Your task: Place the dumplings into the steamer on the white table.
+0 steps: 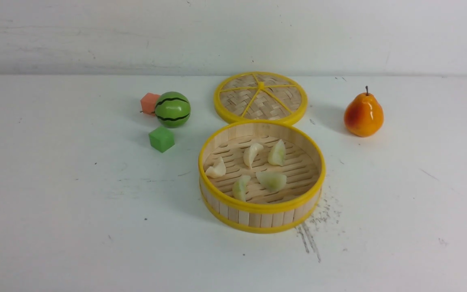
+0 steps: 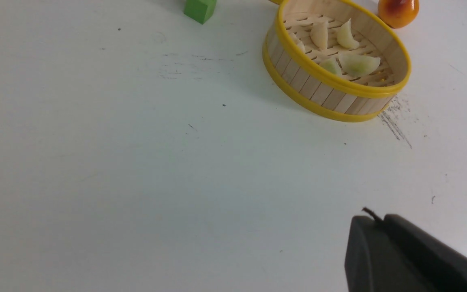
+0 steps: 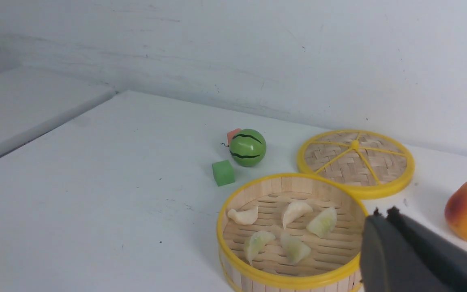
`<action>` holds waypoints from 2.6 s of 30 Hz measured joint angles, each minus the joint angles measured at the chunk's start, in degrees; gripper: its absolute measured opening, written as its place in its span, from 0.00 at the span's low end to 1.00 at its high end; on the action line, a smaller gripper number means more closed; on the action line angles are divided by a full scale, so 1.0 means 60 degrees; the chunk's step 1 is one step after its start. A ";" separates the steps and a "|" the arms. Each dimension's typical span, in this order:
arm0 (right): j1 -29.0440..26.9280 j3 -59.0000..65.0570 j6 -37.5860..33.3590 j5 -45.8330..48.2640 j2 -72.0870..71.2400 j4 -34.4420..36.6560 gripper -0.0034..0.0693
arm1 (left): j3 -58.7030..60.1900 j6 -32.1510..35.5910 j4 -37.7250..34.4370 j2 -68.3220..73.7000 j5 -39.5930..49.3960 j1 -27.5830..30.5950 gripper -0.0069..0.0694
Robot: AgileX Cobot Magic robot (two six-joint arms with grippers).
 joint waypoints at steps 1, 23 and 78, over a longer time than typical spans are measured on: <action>0.0000 0.0013 0.0000 0.0000 0.0000 -0.0032 0.02 | 0.0000 0.0000 0.0000 0.0000 0.0000 0.0000 0.12; -0.3920 0.6365 0.0000 -0.2817 -0.3979 -0.0959 0.03 | 0.0000 0.0000 0.0035 0.0000 0.0000 0.0000 0.14; -0.5349 0.7212 0.0068 -0.0522 -0.4865 -0.1127 0.09 | 0.2032 -0.0012 -0.0280 0.0000 -0.2503 0.0620 0.17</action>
